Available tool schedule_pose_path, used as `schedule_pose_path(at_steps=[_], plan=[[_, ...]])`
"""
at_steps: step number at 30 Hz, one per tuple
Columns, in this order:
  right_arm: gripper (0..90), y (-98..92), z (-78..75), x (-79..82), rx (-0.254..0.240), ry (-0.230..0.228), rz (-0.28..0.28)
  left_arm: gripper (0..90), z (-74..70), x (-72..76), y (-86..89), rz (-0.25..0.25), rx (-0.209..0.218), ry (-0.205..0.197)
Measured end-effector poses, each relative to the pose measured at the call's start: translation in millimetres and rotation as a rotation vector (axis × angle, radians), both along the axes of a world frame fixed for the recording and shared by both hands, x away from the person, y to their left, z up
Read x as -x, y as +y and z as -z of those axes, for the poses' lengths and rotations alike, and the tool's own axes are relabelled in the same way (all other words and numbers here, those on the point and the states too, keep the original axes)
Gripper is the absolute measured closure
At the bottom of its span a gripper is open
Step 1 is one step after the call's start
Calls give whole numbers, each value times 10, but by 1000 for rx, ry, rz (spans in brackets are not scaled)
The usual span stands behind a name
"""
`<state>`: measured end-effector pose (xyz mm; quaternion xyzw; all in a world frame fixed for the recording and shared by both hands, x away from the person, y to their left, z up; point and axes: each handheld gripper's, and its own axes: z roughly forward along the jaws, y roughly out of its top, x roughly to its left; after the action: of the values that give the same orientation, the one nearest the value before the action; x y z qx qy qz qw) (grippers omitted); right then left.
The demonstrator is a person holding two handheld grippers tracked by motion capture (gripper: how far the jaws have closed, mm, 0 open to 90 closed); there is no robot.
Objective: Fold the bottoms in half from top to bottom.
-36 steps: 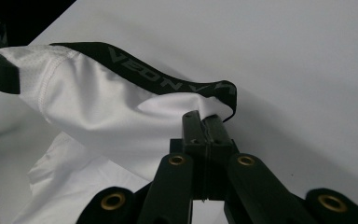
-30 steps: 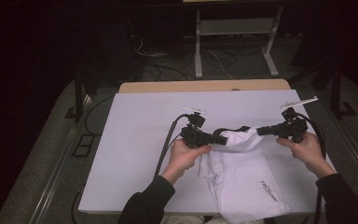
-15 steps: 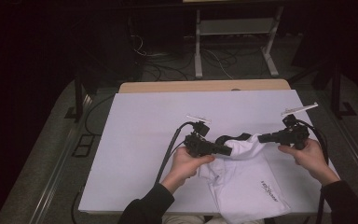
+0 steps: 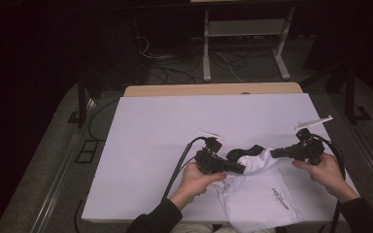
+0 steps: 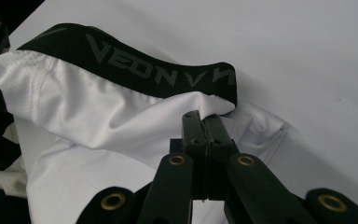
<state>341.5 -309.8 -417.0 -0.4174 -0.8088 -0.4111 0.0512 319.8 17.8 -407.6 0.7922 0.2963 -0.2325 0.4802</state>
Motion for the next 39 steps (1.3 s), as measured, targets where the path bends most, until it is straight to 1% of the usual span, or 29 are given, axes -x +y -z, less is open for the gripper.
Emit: schedule_pose_path(at_steps=[4, 12, 16, 23, 28, 33, 35, 38, 39], plan=[[884, -7, 12, 49, -3, 3, -5, 872, 56, 47, -10, 12, 5, 9], [884, -23, 43, 119, -13, 9, -16, 872, 120, 126, -24, 31, -2, 14], [884, -46, 80, 165, -13, 26, -22, 872, 178, 175, -22, 35, -2, 19], [884, -74, 115, 227, -14, 44, -32, 872, 227, 231, -21, 45, -2, 30], [884, -83, 124, 259, -15, 48, -38, 872, 256, 278, -33, 57, -1, 35], [883, -86, 141, 294, -11, 61, -46, 872, 300, 324, -41, 67, 1, 49], [883, -88, 152, 308, -6, 66, -47, 872, 308, 330, -41, 68, 0, 48], [883, -90, 168, 322, -2, 70, -52, 872, 333, 351, -46, 72, -5, 55], [884, -91, 173, 332, 1, 74, -53, 872, 342, 359, -49, 76, -12, 54]])
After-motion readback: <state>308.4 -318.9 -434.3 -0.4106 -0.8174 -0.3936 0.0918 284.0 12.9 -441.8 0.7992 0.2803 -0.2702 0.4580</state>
